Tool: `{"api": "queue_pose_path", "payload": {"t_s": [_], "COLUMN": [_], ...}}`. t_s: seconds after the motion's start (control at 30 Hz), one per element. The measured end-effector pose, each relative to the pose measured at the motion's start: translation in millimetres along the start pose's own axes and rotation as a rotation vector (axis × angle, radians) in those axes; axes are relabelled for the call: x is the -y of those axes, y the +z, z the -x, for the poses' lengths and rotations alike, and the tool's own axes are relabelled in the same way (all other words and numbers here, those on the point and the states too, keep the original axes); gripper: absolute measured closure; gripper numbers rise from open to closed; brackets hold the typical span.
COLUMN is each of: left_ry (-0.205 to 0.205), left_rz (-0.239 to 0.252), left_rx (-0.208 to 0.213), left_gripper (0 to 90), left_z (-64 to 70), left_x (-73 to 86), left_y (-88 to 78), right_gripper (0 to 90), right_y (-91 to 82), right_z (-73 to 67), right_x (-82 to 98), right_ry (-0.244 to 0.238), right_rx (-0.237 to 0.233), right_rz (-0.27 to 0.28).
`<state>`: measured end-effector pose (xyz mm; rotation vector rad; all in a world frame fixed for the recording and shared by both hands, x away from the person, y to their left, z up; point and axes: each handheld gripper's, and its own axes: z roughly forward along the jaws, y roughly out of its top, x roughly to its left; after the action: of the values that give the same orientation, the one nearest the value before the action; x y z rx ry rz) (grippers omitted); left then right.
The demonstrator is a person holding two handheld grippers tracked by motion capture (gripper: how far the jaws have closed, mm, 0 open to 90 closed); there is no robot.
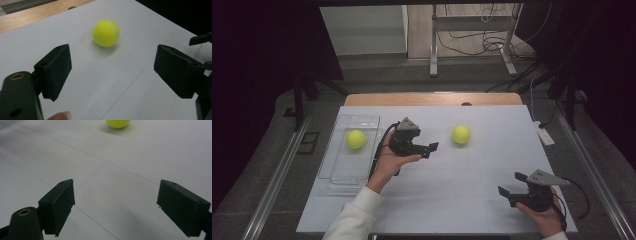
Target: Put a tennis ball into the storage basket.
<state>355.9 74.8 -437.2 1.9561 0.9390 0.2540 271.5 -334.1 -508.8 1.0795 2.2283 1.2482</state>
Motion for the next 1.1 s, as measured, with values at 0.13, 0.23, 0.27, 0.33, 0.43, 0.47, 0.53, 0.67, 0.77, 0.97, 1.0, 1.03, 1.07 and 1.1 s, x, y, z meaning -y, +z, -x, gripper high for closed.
{"api": "queue_pose_path", "payload": {"t_s": [0.13,0.23,0.27,0.33,0.43,0.47,0.53,0.67,0.77,0.97,1.0,1.03,1.07,1.1], "left_ry": [-0.002,-0.002,-0.003,-0.001,-0.002,-0.002,-0.002,-0.003,-0.001,-0.002,-0.001,0.000,0.000,0.001], "left_rz": [-0.008,-0.015,-0.016,-0.022,-0.026,-0.026,-0.028,-0.027,-0.031,-0.041,-0.043,-0.045,-0.046,-0.048], "left_rx": [0.000,-0.002,-0.001,0.001,-0.001,-0.001,-0.002,0.001,0.004,0.008,0.009,0.008,0.008,0.007], "left_gripper": [15.4,15.2,15.2,15.1,15.0,15.0,15.0,15.0,14.9,14.8,14.8,14.8,14.8,14.8], "left_z": [-0.5,-0.3,-0.1,0.2,0.5,0.5,0.6,1.4,2.1,2.2,2.2,2.1,2.1,2.0], "left_x": [-1.7,-3.3,-3.6,-4.8,-6.0,-6.0,-7.8,-11.6,-13.7,-15.7,-16.0,-16.4,-16.7,-16.9], "left_y": [4.3,7.6,8.2,10.0,11.8,11.8,13.4,16.2,20.2,25.5,26.4,27.4,28.2,28.7], "right_gripper": [14.4,14.4,14.4,14.4,14.3,14.3,14.3,14.3,14.3,14.3,14.3,14.3,14.3,14.3], "right_y": [0.0,0.3,0.4,0.4,0.3,0.3,0.4,0.7,0.5,0.7,0.8,0.9,1.0,1.0], "right_z": [0.1,0.1,0.1,-0.2,-0.2,-0.2,-0.2,-0.4,-0.4,0.1,0.1,0.0,0.1,0.1], "right_x": [0.0,0.0,0.1,0.0,-0.1,-0.1,-0.1,0.0,0.0,0.3,0.3,0.3,0.3,0.4], "right_ry": [0.000,0.000,0.000,-0.001,0.000,0.000,0.000,0.000,0.000,0.000,0.000,0.001,0.001,0.001], "right_rx": [0.000,-0.001,-0.002,-0.002,-0.002,-0.002,-0.003,-0.004,-0.004,-0.005,-0.005,-0.005,-0.005,-0.005], "right_rz": [0.000,-0.001,-0.001,-0.001,-0.001,-0.001,-0.002,-0.002,-0.001,-0.003,-0.003,-0.003,-0.003,-0.003]}}
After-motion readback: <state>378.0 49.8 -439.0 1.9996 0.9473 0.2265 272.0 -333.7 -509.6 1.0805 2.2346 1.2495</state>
